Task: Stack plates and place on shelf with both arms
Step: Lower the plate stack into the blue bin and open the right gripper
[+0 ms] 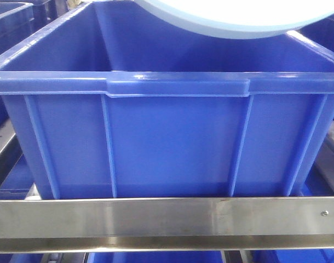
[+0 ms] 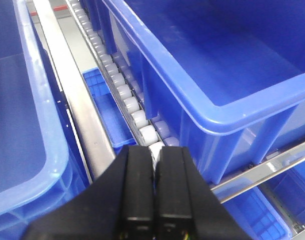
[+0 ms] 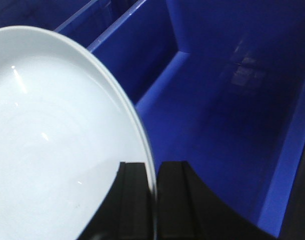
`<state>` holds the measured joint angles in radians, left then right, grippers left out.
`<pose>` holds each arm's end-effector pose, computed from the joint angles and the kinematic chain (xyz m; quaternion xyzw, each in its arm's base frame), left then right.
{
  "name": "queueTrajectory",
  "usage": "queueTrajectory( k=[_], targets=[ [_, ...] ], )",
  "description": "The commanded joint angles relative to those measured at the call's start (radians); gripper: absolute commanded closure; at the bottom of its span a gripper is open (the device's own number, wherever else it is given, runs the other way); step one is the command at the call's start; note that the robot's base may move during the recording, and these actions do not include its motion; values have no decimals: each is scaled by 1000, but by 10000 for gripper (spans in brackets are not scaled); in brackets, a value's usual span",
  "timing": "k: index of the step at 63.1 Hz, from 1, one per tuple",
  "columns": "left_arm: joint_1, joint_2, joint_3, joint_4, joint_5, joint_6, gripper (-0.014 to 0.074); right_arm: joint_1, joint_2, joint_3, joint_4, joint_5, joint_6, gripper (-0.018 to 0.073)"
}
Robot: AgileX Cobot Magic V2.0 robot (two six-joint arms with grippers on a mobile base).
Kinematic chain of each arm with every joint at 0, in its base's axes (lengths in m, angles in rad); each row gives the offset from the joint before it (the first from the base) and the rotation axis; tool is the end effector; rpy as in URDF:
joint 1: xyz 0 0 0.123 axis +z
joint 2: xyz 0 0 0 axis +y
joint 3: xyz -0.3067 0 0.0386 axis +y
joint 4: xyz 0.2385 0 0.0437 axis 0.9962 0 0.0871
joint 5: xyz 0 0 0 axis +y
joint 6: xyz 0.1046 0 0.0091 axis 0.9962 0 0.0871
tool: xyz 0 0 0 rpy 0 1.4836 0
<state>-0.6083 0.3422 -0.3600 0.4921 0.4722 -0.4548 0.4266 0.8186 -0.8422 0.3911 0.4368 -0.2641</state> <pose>0.0614 -0.0152 0.2781 0.1770 0.7882 -0.0937 0.5818 0.1342 0.0796 0.3923 -0.1803 0.7821 0.2153 0.5562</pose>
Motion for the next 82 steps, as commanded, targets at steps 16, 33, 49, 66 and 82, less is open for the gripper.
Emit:
queueTrajectory(
  k=[16,33,49,66,82],
  targets=[
    [-8,8,-29,16,-75,-11,513,-2,-4,-41,26,-96,-2,510],
    [-8,8,-29,16,-75,-11,513,-2,186,-267,-5,-86,-3,510],
    [-8,8,-29,16,-75,-11,513,-1,507,-546,-99,46,-4,510],
    [-8,8,-29,16,-75,-11,513,-1,783,-713,-159,140,-4,510],
    [-8,8,-29,16,-75,-11,513,-1,920,-717,-165,127,-4,510]
  ],
)
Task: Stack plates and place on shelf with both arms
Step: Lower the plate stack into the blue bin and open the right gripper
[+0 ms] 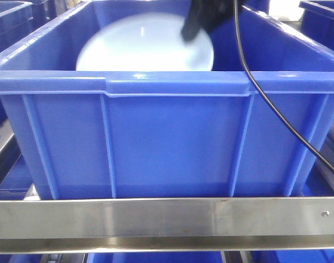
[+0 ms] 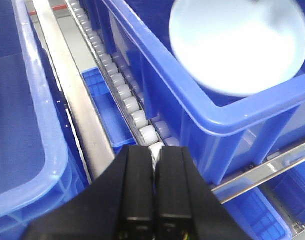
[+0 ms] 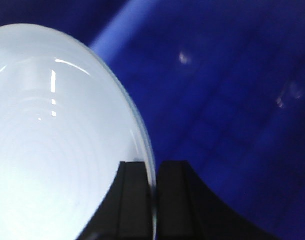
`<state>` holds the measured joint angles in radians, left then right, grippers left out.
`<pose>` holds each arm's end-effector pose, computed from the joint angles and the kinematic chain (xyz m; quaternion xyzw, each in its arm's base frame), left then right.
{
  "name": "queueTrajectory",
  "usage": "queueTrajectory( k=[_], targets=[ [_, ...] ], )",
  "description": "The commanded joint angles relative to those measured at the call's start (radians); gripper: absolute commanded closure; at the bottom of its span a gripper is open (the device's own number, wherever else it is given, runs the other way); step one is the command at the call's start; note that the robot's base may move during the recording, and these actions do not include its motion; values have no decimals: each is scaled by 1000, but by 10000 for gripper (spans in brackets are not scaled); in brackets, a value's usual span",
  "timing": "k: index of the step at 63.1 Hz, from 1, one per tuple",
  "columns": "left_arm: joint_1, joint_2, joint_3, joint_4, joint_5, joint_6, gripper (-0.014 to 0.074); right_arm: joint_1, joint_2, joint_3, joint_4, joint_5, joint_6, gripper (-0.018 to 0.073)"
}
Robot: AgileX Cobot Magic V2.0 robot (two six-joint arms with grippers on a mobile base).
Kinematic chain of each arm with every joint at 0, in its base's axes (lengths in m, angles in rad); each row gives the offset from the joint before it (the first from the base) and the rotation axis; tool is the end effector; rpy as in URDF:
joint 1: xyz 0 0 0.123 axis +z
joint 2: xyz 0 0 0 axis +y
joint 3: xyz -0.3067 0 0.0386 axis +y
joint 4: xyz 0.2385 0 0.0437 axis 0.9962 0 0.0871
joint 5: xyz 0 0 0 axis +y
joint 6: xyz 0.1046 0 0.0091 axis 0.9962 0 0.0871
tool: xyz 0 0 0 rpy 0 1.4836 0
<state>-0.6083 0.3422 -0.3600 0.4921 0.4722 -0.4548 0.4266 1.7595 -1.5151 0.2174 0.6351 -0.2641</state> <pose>0.0614 -0.0152 0.2781 0.1770 0.7882 -0.0937 0.5818 0.3689 0.1825 0.3284 -0.2583 0.8845 0.1230 0.3685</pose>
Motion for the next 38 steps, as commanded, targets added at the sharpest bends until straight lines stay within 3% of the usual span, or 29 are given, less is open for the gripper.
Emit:
queueTrajectory(
  k=[1,21,28,38],
  targets=[
    [-8,8,-29,16,-75,-11,513,-1,-14,-44,8,-71,-4,510],
    [-8,8,-29,16,-75,-11,513,-1,51,-45,8,-64,-4,487],
    [-8,8,-29,16,-75,-11,513,-1,51,-47,8,-53,-4,375],
    [-8,8,-29,16,-75,-11,513,-1,51,-49,8,-42,-4,130]
  ],
)
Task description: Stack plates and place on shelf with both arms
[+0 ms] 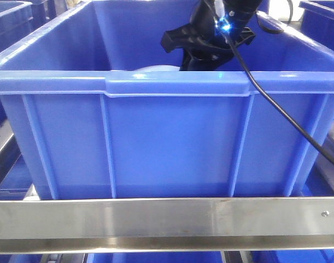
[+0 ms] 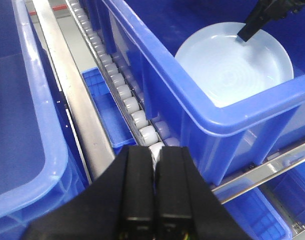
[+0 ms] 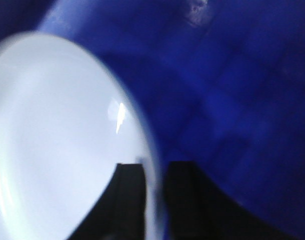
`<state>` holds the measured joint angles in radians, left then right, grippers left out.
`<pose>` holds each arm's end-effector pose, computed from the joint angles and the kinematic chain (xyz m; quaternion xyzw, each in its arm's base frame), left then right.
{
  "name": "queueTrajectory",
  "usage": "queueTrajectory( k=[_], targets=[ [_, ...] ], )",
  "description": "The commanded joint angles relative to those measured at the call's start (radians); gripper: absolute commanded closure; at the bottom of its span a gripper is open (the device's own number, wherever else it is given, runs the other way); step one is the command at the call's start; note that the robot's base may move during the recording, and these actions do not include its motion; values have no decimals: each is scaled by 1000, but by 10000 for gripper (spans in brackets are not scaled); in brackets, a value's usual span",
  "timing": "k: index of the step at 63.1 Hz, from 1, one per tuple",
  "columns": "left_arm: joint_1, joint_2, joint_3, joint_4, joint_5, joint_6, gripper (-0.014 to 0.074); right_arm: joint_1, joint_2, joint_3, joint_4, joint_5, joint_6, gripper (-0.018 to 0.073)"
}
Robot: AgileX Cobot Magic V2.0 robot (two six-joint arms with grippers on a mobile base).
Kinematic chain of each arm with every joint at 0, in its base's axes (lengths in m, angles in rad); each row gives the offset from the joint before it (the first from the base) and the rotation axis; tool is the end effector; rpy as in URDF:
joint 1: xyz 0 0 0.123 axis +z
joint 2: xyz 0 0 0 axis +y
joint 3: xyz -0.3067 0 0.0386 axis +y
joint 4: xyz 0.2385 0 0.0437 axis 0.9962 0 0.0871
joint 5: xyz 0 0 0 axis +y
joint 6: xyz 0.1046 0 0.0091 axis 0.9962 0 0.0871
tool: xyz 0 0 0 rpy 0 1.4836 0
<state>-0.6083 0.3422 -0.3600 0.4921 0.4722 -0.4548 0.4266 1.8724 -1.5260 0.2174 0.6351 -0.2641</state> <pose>0.0614 -0.0152 0.2781 0.1770 0.7882 -0.0937 0.5818 0.3888 0.1915 0.2840 -0.2600 0.9031 0.1162 0.3215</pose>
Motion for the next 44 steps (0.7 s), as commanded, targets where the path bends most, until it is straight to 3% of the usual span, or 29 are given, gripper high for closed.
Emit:
queueTrajectory(
  k=[1,4,9,25,38,44],
  targets=[
    [-8,8,-29,16,-75,-11,513,-1,-63,-37,8,-37,-4,112],
    [-8,8,-29,16,-75,-11,513,-1,-66,-42,8,-24,-3,71],
    [-8,8,-29,16,-75,-11,513,-1,-74,-58,8,11,2,78],
    [-8,8,-29,16,-75,-11,513,-1,-198,-54,8,39,9,250],
    [-8,8,-29,16,-75,-11,513,-1,-419,149,9,-128,15,517],
    [-8,8,-29,16,-75,-11,513,-1,-547,288,9,-217,15,502]
  ],
)
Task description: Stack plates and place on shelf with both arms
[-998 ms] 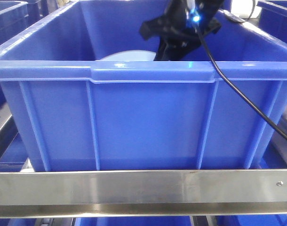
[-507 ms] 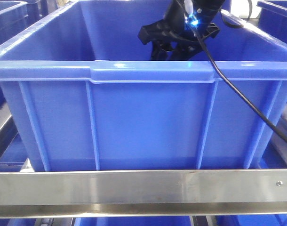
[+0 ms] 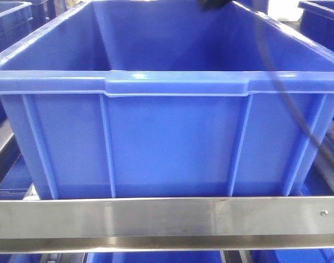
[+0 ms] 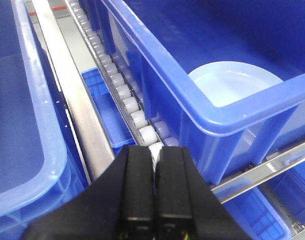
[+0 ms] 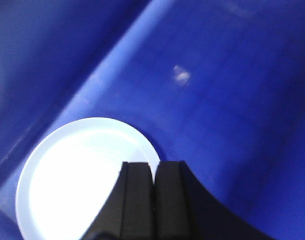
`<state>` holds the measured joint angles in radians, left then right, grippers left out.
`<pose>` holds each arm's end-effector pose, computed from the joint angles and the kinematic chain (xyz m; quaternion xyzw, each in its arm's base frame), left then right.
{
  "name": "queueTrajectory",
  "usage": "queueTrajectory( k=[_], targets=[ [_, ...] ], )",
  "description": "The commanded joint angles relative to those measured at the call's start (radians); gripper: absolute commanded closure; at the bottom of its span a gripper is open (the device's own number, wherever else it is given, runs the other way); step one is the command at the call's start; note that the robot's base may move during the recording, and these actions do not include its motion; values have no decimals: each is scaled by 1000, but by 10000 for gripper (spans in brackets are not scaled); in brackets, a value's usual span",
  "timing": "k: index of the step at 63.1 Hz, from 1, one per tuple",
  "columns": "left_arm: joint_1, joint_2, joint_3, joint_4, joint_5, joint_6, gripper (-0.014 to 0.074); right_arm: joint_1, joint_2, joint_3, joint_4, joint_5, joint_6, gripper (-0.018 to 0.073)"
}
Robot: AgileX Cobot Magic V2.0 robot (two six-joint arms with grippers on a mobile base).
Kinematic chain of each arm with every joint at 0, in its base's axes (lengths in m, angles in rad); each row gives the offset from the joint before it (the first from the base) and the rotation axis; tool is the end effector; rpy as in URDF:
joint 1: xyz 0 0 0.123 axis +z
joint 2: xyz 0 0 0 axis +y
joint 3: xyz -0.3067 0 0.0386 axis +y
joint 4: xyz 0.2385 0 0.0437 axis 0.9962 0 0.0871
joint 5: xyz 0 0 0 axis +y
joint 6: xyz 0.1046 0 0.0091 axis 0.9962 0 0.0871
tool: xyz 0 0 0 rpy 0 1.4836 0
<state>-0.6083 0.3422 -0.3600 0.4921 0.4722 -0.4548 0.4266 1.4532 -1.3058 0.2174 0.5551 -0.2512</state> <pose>0.0614 -0.0152 0.2781 0.1770 0.7882 -0.0937 0.5818 0.2959 0.1476 0.3810 -0.2411 0.8511 0.1328 0.4471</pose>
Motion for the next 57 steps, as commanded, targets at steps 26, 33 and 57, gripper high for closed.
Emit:
queueTrajectory(
  k=[26,33,57],
  targets=[
    [-8,8,-29,16,-75,-11,512,-1,-665,574,9,-408,2,502],
    [-8,8,-29,16,-75,-11,513,-1,-820,678,9,-452,2,502],
    [-8,8,-29,16,-75,-11,513,-1,-1178,884,10,-447,2,502]
  ],
)
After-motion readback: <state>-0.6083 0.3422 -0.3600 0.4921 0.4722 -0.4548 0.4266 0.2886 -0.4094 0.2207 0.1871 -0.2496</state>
